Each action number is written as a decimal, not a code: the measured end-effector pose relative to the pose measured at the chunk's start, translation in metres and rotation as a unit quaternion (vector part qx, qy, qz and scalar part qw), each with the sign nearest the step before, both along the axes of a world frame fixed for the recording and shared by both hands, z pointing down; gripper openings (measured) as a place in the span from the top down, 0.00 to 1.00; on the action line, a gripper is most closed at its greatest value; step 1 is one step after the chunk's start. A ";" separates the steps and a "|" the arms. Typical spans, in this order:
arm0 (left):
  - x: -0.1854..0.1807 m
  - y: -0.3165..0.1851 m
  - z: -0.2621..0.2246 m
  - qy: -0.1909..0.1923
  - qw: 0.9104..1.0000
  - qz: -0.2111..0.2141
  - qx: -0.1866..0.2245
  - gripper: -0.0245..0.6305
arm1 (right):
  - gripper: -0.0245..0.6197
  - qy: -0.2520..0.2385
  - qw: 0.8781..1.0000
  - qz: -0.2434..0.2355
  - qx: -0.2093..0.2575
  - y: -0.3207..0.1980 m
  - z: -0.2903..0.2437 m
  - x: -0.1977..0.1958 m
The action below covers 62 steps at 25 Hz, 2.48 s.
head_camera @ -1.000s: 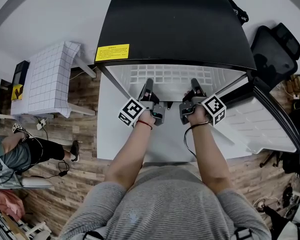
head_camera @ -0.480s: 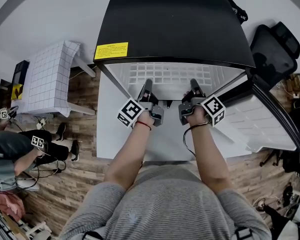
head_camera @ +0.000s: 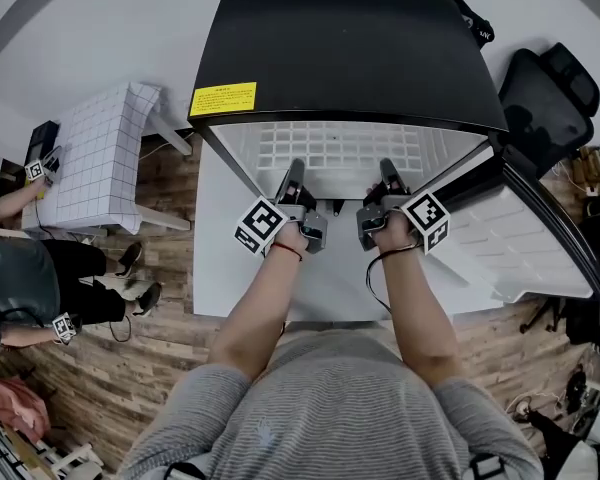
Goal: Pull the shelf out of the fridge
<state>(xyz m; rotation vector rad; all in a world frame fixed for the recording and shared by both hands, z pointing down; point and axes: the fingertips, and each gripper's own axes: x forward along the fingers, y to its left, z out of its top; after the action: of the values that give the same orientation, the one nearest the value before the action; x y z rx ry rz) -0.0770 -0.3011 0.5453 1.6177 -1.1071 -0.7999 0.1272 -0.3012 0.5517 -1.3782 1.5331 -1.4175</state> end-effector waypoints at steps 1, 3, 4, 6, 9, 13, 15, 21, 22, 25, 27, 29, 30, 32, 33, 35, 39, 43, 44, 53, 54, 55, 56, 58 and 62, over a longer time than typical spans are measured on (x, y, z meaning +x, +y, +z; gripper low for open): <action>0.000 0.000 0.000 0.000 1.000 0.000 0.000 0.86 | 0.87 0.001 1.000 0.000 0.000 0.000 0.000 0.000; 0.000 0.000 -0.001 0.000 1.000 0.001 0.000 0.86 | 0.87 0.001 1.000 0.000 0.000 0.000 0.000 0.000; 0.000 0.000 -0.001 0.000 1.000 0.000 0.000 0.86 | 0.87 0.001 1.000 -0.001 0.000 0.000 0.000 0.000; 0.000 0.000 0.000 -0.001 1.000 0.000 0.000 0.86 | 0.87 0.000 1.000 0.000 -0.001 0.000 0.000 0.000; 0.001 0.000 0.001 -0.001 1.000 0.001 0.000 0.86 | 0.87 -0.001 1.000 0.000 -0.001 0.000 0.001 0.001; 0.001 0.000 0.001 0.001 1.000 0.001 0.000 0.86 | 0.87 -0.001 1.000 -0.001 0.000 0.000 0.001 0.001; 0.001 0.000 0.000 0.002 1.000 0.000 0.000 0.87 | 0.87 -0.002 1.000 -0.001 0.000 0.000 0.001 0.000; 0.000 0.001 0.001 0.005 1.000 0.001 0.000 0.87 | 0.87 -0.004 1.000 0.001 -0.001 0.001 0.001 0.000; 0.000 0.001 0.001 0.005 1.000 0.001 0.000 0.87 | 0.87 -0.005 1.000 0.001 -0.001 0.001 0.001 0.000; 0.000 0.002 0.001 0.005 1.000 0.001 -0.001 0.87 | 0.87 -0.004 1.000 0.002 -0.001 0.002 0.001 0.000; 0.001 0.003 0.001 0.006 1.000 0.001 0.000 0.87 | 0.87 -0.005 1.000 0.002 0.000 0.003 0.001 0.000; 0.001 0.004 0.001 0.006 1.000 0.002 0.001 0.87 | 0.87 -0.005 1.000 0.003 0.000 0.004 0.001 0.000; 0.001 0.005 0.001 0.007 1.000 0.002 0.001 0.87 | 0.87 -0.006 1.000 0.003 0.000 0.004 0.001 0.000; 0.001 0.006 0.000 0.007 1.000 0.002 0.000 0.87 | 0.87 -0.007 1.000 0.003 -0.002 0.005 0.001 0.000; 0.001 0.006 0.000 0.007 1.000 0.002 -0.001 0.87 | 0.87 -0.007 1.000 0.004 -0.002 0.006 0.001 0.000; 0.000 0.007 0.000 0.007 1.000 0.003 0.000 0.87 | 0.87 -0.007 1.000 0.005 -0.002 0.007 0.001 0.000; 0.000 0.009 0.000 0.007 1.000 0.003 -0.001 0.87 | 0.87 -0.007 1.000 0.005 -0.003 0.009 0.001 0.000; 0.001 0.011 0.001 0.007 1.000 0.005 -0.001 0.87 | 0.87 -0.008 1.000 0.005 -0.004 0.011 0.002 0.000; 0.001 0.012 0.001 0.007 1.000 0.005 -0.001 0.87 | 0.87 -0.008 1.000 0.005 -0.004 0.012 0.002 0.000; 0.001 0.013 0.002 0.008 1.000 0.007 -0.002 0.87 | 0.87 -0.012 1.000 0.007 -0.004 0.012 0.003 0.001; 0.001 0.012 0.002 0.008 1.000 0.007 -0.002 0.87 | 0.87 -0.012 1.000 0.008 -0.004 0.012 0.003 0.001; 0.001 0.012 0.002 0.009 1.000 0.007 -0.002 0.87 | 0.87 -0.013 1.000 0.008 -0.004 0.012 0.003 0.001; 0.001 0.012 0.002 0.010 1.000 0.006 -0.003 0.87 | 0.87 -0.013 1.000 0.009 -0.004 0.012 0.003 0.001; 0.001 0.013 0.001 0.012 1.000 0.006 -0.004 0.87 | 0.87 -0.014 1.000 0.010 -0.004 0.013 0.002 0.001; 0.001 0.013 0.001 0.014 1.000 0.005 -0.004 0.87 | 0.87 -0.014 1.000 0.010 -0.004 0.014 0.002 0.001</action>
<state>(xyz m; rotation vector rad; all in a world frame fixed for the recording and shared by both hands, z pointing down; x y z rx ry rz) -0.0757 -0.2878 0.5463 1.6003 -1.0802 -0.8079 0.1284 -0.2877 0.5537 -1.3699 1.4930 -1.4255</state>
